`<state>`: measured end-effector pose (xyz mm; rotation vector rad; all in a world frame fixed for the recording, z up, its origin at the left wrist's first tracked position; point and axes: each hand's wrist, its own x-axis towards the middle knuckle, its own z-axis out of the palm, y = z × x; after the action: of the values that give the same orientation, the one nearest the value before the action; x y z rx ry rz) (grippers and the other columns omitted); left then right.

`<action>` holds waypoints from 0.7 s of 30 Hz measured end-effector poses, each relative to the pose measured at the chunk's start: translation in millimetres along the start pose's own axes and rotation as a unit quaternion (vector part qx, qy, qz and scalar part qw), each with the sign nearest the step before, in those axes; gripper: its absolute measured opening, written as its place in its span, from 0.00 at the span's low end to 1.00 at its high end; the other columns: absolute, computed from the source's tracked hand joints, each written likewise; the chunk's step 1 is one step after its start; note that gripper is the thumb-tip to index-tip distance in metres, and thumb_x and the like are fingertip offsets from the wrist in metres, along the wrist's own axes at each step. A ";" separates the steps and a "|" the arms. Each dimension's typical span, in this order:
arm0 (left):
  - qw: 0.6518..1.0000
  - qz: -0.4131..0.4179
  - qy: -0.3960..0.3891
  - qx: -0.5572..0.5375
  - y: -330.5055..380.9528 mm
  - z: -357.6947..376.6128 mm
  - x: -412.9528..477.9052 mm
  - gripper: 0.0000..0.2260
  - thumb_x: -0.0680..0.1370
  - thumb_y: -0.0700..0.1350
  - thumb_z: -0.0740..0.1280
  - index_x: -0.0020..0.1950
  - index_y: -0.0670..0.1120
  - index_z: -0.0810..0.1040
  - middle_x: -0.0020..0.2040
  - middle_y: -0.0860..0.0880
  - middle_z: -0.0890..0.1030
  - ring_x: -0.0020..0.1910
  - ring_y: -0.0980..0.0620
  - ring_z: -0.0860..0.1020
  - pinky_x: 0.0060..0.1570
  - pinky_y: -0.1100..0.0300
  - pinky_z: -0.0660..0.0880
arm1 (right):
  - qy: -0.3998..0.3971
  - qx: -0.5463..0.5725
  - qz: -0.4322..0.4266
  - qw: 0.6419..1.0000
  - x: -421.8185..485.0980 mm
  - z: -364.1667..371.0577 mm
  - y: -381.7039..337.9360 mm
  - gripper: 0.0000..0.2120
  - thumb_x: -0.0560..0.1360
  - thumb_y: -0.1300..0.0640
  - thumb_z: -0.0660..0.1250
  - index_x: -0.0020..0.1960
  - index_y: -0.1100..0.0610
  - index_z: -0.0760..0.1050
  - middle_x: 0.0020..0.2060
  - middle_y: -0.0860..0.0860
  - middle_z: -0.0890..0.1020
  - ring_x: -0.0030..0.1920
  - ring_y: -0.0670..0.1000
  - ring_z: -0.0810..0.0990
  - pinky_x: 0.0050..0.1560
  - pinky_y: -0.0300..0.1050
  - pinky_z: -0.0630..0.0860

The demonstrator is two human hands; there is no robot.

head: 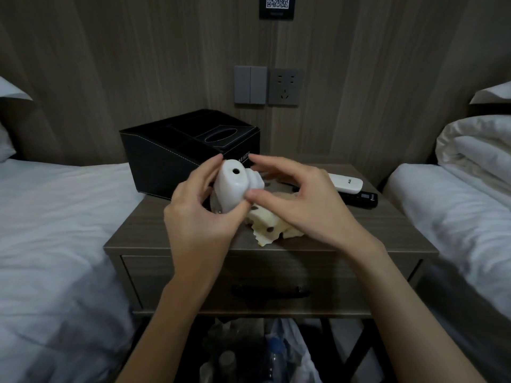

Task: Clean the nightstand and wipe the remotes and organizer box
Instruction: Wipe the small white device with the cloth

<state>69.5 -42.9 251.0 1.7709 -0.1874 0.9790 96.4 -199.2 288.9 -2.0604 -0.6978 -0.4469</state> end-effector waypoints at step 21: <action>0.960 -0.020 -0.246 -0.136 -8.7 -6.5 9.3 0.31 0.68 0.45 0.75 0.70 0.55 0.71 0.63 0.56 0.77 0.63 0.57 0.76 0.56 0.61 0.77 | -0.032 0.082 -0.005 0.996 -3.2 -18.3 3.0 0.20 0.70 0.64 0.72 0.61 0.55 0.80 0.56 0.45 0.80 0.58 0.44 0.79 0.59 0.43 0.78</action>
<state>77.0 -30.6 251.9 1.7212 -0.5713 0.4413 94.9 -216.9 295.1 -1.9245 -0.7579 -0.3192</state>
